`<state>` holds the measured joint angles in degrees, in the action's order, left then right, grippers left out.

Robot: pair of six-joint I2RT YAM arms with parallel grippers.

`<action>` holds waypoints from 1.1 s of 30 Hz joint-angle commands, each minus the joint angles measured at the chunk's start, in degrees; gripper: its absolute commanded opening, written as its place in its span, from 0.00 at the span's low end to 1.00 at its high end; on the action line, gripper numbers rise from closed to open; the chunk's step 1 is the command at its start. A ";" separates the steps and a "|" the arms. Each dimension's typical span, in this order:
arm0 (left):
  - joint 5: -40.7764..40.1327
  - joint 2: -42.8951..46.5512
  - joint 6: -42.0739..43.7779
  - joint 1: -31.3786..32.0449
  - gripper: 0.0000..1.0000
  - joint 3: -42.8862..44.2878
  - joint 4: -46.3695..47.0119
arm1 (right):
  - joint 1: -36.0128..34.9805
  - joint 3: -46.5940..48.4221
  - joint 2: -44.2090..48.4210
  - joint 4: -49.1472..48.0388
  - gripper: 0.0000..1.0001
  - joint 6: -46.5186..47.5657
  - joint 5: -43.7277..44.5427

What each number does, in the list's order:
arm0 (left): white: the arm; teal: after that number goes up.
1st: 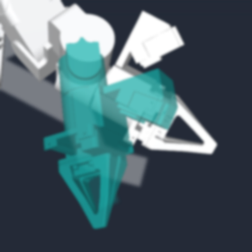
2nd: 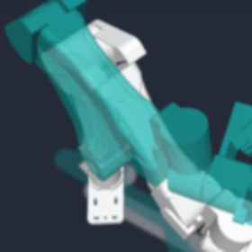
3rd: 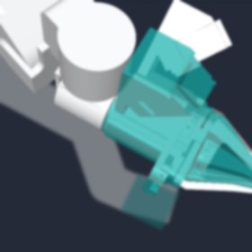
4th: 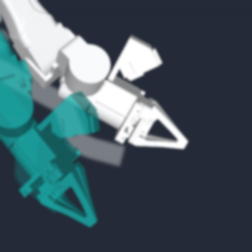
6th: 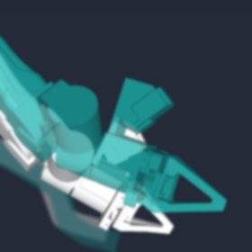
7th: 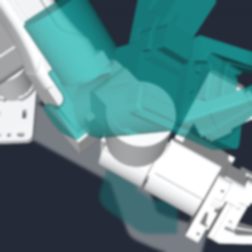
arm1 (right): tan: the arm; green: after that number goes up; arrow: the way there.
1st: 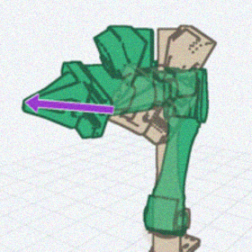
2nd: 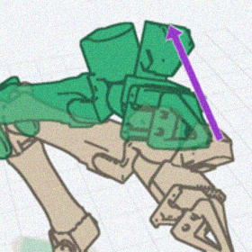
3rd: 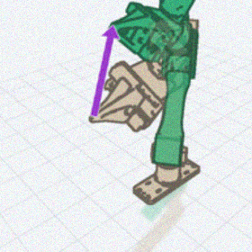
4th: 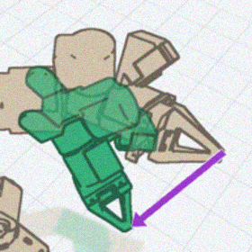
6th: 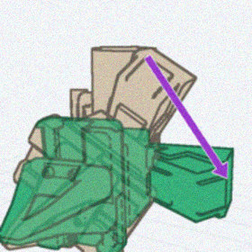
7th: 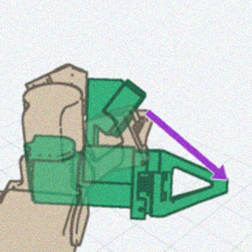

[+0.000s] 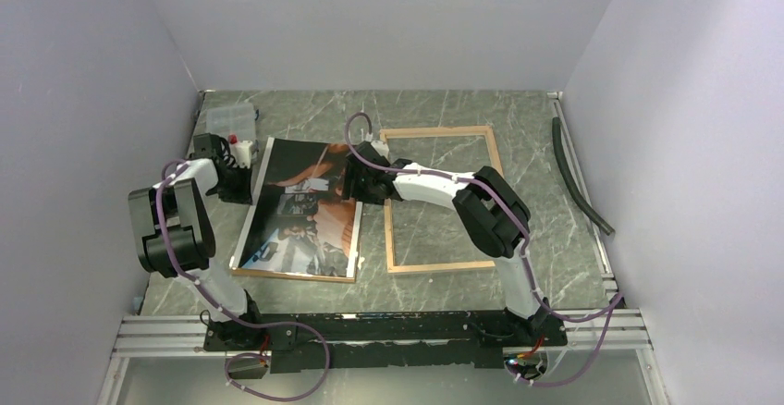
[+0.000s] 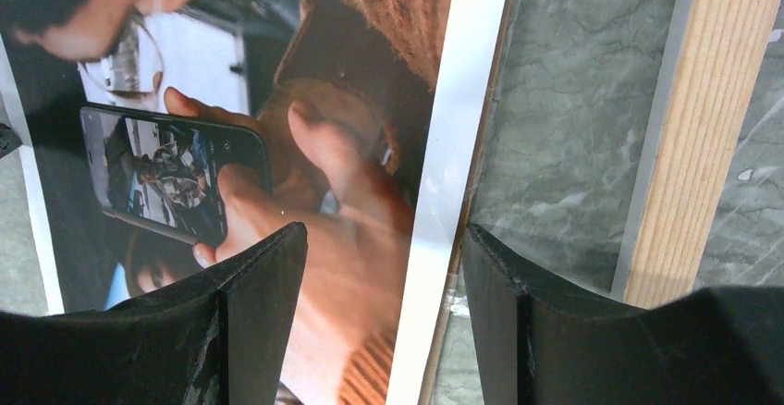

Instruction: Put the photo into the frame

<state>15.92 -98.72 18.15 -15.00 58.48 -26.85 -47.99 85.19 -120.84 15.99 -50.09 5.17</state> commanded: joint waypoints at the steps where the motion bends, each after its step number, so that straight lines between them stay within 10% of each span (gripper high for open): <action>1: 4.31 -0.65 -0.98 3.53 0.05 -2.43 -1.38 | -0.53 -1.09 2.80 -5.61 0.65 -1.91 -3.85; 24: 3.72 -0.12 0.46 3.70 0.03 -3.11 -2.09 | -0.50 -5.83 11.17 -15.77 0.66 0.62 -15.10; 33: 1.92 1.21 0.28 1.36 0.03 -0.28 -3.78 | 1.63 -5.84 11.27 -3.31 0.68 3.52 -5.79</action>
<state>15.97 -98.19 18.33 -12.71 57.76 -25.52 -47.79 79.44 -110.98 6.35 -48.45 -6.26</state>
